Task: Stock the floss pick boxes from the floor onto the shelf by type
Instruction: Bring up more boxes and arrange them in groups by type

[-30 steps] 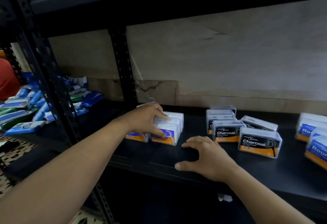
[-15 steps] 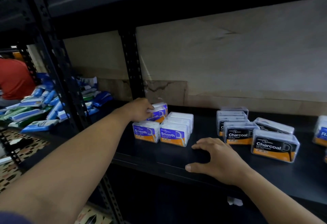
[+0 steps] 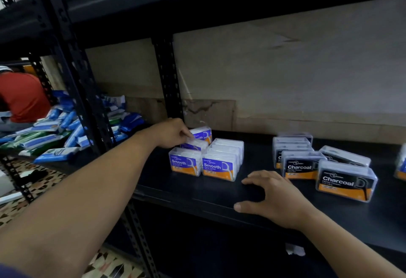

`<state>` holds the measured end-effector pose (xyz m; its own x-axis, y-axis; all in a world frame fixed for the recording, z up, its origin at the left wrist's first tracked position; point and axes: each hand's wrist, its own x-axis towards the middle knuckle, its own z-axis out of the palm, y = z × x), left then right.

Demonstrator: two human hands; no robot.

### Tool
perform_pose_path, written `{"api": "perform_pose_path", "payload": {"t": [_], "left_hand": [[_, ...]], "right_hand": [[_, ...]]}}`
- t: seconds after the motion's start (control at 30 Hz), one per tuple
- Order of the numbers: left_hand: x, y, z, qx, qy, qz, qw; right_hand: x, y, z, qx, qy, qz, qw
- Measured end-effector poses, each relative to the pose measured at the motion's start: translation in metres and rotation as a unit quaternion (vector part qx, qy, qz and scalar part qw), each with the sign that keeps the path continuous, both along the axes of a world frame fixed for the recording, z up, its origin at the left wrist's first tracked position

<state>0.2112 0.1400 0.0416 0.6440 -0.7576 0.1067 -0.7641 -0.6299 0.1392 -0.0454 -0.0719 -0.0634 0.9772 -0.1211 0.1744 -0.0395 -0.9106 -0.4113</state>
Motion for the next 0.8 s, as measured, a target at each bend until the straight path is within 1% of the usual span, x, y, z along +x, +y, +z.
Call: {"api": "perform_pose_path", "payload": {"t": [0.07, 0.13, 0.17, 0.3, 0.37, 0.47, 0.7, 0.8], "left_hand": [[-0.007, 0.006, 0.007, -0.047, 0.016, -0.004, 0.999], [-0.014, 0.014, 0.014, -0.065, 0.027, -0.018, 0.997], [-0.018, 0.019, 0.017, -0.052, 0.03, -0.019, 0.998], [-0.03, 0.031, 0.009, 0.049, 0.028, -0.025, 0.998], [-0.031, 0.032, -0.002, 0.072, -0.01, -0.034, 0.997], [-0.028, 0.031, -0.011, 0.05, -0.063, -0.043, 0.996], [-0.026, 0.03, -0.014, 0.04, -0.058, -0.051, 0.996], [-0.023, 0.033, -0.007, -0.017, -0.042, -0.049, 0.998]], "right_hand": [[0.001, -0.002, -0.001, 0.003, -0.002, -0.001, 1.0], [0.002, -0.003, -0.001, 0.005, 0.002, 0.0, 1.0], [0.002, -0.002, -0.001, 0.005, 0.006, 0.0, 1.0], [0.001, -0.001, 0.0, 0.004, 0.011, -0.002, 1.0], [0.0, 0.0, 0.001, 0.002, 0.012, -0.004, 1.0], [-0.001, 0.001, 0.003, 0.005, 0.013, 0.001, 1.0], [-0.002, 0.001, 0.004, 0.013, 0.014, 0.001, 1.0], [-0.001, -0.001, 0.002, 0.015, 0.015, 0.001, 1.0]]}}
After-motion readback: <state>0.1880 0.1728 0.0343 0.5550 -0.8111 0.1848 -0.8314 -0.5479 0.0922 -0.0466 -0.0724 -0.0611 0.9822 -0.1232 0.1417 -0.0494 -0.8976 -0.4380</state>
